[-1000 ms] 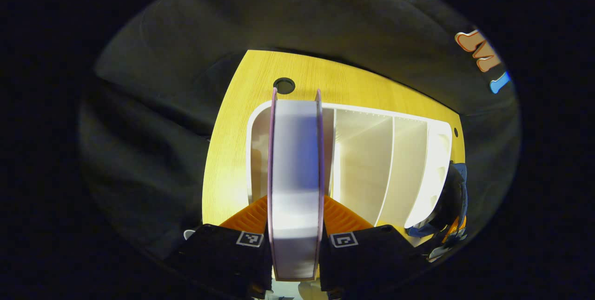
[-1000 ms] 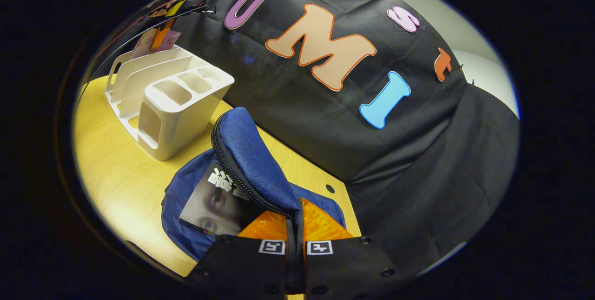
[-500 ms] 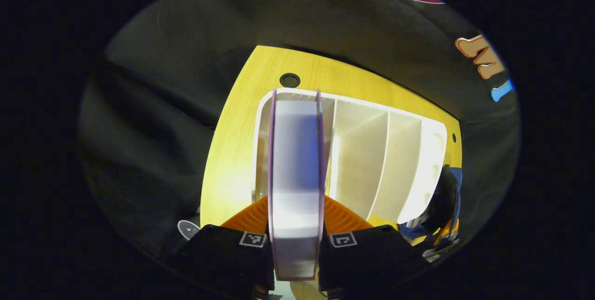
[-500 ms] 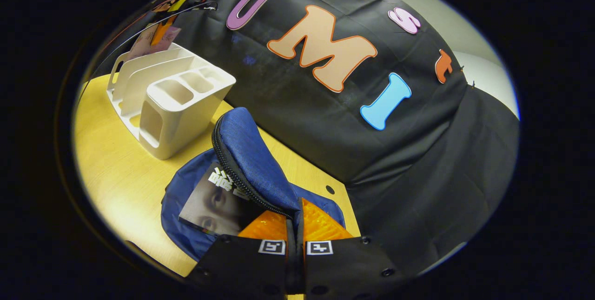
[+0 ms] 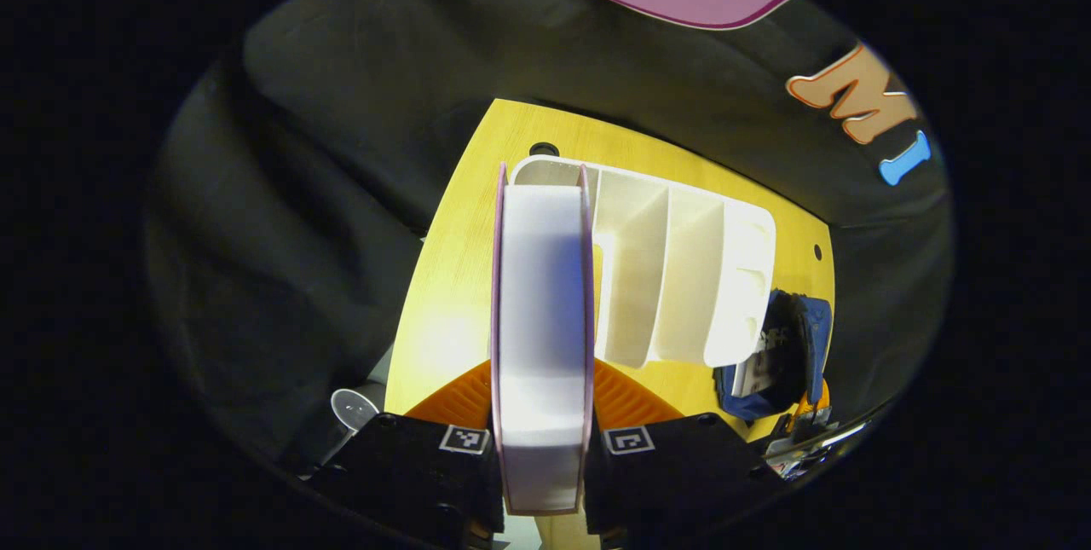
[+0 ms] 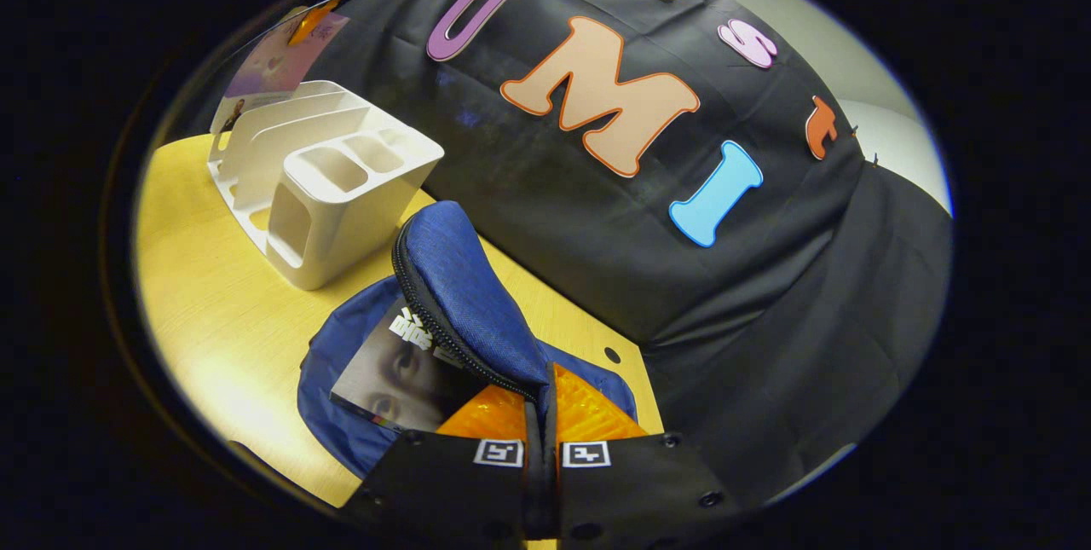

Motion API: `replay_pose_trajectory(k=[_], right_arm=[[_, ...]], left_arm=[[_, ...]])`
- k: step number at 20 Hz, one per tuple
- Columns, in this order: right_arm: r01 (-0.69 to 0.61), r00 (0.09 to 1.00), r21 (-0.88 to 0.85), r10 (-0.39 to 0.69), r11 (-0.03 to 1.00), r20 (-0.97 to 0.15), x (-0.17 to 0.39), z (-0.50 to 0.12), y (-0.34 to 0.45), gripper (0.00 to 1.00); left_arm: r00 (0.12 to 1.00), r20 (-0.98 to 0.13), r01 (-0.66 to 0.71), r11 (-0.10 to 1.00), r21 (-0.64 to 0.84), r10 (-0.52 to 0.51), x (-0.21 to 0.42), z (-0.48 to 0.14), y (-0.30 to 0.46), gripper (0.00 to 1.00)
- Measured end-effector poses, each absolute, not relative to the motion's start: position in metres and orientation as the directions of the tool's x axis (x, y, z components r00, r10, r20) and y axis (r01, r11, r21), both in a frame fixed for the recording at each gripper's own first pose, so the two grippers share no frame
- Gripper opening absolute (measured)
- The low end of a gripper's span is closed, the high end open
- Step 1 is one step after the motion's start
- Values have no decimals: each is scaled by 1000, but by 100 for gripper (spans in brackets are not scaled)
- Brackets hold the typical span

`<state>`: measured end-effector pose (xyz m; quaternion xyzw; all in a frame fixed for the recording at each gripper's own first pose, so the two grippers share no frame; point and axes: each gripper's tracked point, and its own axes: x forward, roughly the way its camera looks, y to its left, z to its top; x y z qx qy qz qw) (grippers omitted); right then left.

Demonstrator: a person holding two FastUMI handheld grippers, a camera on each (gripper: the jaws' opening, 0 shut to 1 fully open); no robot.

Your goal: Open the schoolbag, grab two books from the bookshelf and put them into the schoolbag.

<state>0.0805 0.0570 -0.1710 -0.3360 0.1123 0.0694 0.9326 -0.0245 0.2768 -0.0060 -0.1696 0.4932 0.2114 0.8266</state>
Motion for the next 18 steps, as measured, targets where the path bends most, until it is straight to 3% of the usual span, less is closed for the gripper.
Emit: replay_pose_trajectory(k=[8, 17, 18], right_arm=[[-240, 962, -584, 108, 775, -253, 81, -171, 54, 1], [-250, 960, -558, 130, 791, -246, 81, -168, 49, 3], [-256, 959, -553, 137, 793, -248, 82, -167, 51, 0]], left_arm=[[507, -843, -498, 860, -116, 180, -70, 42, 211, 34], [649, -759, -358, 899, -253, 45, -62, 42, 106, 34], [661, -751, -321, 902, -289, -5, -53, 33, 83, 34]])
